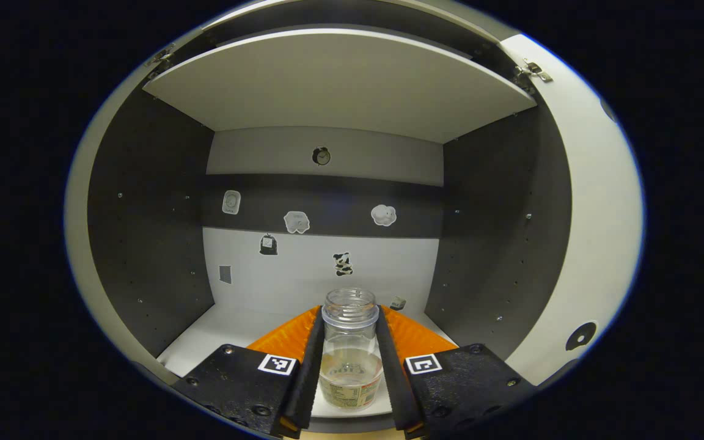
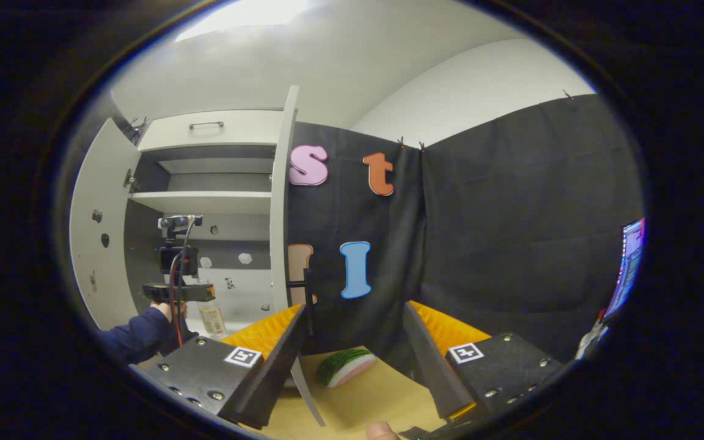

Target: Grasp the bottle in the cabinet with the left hand and place it on the coaster, then close the right door with the right hand and the left door with the left hand.

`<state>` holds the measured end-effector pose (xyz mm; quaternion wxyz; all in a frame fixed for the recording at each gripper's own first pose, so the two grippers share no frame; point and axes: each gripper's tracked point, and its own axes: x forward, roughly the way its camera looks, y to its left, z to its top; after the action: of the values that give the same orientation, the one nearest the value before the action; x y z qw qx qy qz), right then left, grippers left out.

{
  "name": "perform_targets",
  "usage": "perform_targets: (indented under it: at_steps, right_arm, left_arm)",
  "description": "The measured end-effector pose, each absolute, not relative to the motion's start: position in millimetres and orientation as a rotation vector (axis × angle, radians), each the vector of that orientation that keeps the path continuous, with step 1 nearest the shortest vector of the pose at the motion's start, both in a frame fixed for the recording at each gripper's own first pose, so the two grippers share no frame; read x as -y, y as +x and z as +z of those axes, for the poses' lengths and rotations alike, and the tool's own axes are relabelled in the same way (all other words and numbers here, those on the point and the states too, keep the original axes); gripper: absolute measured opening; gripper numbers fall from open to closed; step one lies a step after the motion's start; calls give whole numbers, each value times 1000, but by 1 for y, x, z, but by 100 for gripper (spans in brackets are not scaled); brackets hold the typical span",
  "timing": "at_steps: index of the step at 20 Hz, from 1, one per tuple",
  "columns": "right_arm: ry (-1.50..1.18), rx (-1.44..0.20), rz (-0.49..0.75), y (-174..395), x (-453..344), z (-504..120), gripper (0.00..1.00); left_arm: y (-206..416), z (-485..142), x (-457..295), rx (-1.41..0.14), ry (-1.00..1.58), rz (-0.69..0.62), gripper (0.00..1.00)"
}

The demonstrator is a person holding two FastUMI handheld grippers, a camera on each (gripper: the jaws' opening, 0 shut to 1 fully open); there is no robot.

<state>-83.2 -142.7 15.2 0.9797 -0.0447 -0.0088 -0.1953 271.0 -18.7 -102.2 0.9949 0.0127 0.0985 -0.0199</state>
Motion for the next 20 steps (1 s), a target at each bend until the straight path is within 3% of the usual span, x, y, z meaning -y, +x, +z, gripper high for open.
perform_targets:
  at_steps: [10, 14, 20]
  right_arm:
    - [-63, 13, -205, -68, 126, 14, 96]
    - [-46, 16, -119, -60, 116, 16, 95]
    - [-20, 30, -27, -54, 110, 26, 96]
  left_arm:
    - [140, -63, 14, -163, 23, -117, 51]
    - [86, -76, 25, -155, 12, -198, 53]
    - [19, -151, 27, -239, -28, -241, 51]
